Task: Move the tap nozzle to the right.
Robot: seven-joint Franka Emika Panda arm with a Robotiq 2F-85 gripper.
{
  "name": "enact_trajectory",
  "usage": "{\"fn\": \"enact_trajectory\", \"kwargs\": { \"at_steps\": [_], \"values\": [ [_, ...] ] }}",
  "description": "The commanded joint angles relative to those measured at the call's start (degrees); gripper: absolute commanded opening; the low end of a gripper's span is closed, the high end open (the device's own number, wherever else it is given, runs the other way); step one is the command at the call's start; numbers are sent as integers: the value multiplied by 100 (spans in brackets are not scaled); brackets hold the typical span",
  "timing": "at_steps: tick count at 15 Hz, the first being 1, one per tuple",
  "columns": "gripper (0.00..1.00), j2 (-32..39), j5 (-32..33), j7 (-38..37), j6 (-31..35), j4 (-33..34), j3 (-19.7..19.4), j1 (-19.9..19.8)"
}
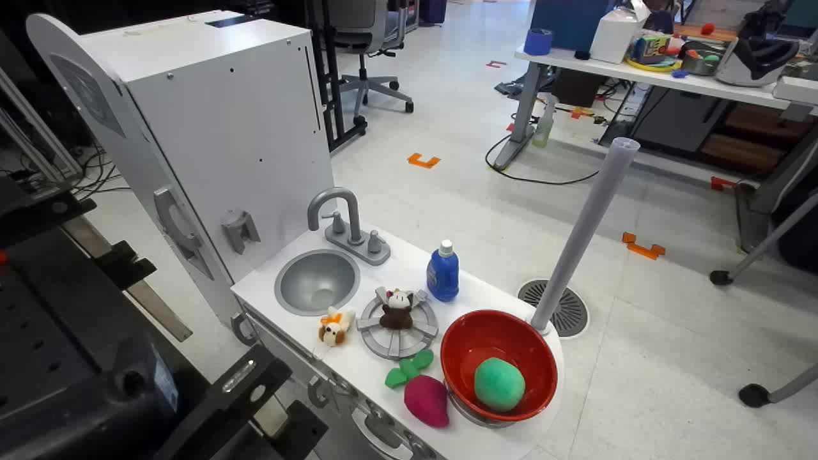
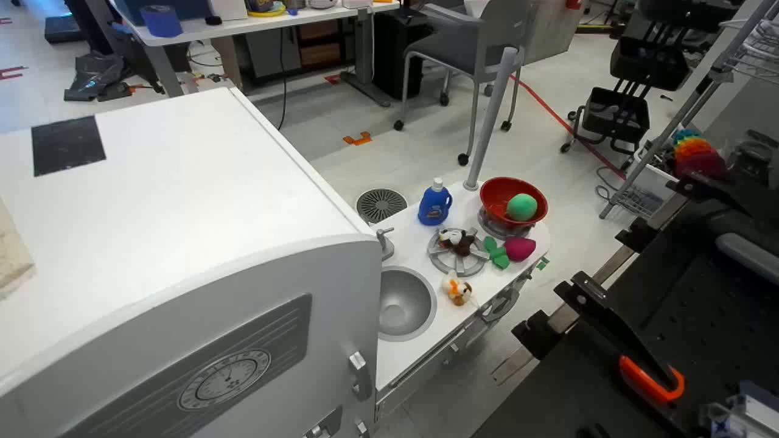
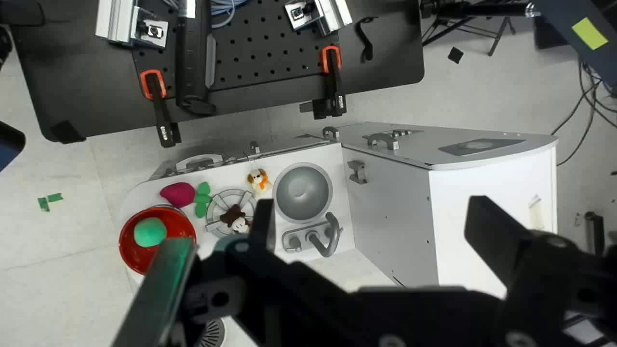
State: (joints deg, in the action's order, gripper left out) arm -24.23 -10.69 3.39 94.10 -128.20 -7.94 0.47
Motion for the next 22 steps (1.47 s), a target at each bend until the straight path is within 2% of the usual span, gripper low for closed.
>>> {"fn": "enact_trajectory", "kwargs": {
  "at_steps": [1, 15, 19, 22],
  "values": [
    [100, 13, -40, 43, -23, 20, 113, -137],
    [100, 11, -40, 43, -23, 29, 112, -137],
    [100, 546, -107, -802, 388, 153, 511, -65],
    [100, 1360, -99, -1459, 771, 462, 844, 7]
  ]
}}
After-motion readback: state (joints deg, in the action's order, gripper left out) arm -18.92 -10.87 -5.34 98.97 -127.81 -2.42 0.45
